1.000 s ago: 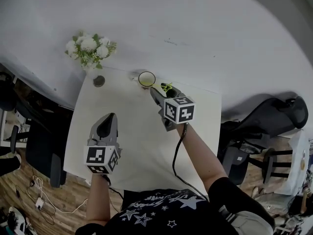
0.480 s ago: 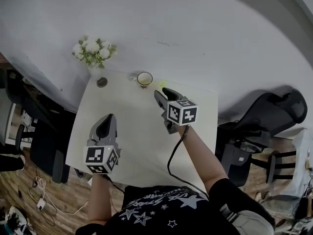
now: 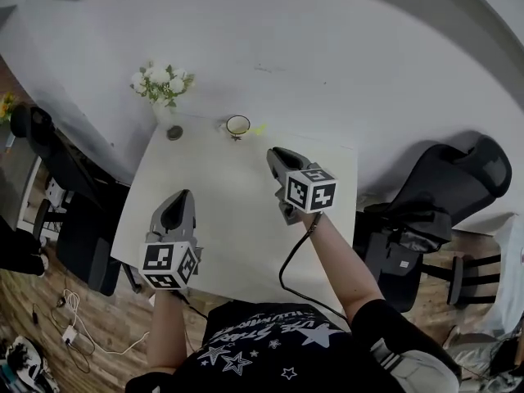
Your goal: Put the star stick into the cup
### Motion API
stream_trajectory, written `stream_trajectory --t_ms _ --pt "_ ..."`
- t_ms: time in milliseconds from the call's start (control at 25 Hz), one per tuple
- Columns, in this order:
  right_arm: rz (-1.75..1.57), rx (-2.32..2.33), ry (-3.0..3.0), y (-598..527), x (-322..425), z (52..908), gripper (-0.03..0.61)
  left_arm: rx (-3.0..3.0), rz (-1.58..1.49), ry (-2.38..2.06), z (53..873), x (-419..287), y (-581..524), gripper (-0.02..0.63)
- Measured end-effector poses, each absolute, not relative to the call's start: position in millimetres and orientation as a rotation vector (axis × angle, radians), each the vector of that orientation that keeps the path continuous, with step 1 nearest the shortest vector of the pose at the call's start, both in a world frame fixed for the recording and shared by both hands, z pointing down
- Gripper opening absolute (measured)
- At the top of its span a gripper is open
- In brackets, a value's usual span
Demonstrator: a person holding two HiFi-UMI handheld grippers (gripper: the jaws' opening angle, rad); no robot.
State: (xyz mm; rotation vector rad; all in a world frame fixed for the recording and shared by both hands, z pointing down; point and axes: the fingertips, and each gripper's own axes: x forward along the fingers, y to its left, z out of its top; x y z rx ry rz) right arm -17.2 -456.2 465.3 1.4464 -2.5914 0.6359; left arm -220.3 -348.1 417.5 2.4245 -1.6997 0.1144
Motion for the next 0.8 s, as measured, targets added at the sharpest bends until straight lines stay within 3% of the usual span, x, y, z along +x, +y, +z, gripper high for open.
stream_trajectory --t_ms 80,800 --pt "0.626 1.414 -2.619 -444 -15 460 0.015 2.426 0.105 -1.714 413 -217 -338 0.003" --pt "0.45 1.276 -2.667 -315 35 435 0.014 2.395 0.076 -1.797 395 -156 -221 0.003"
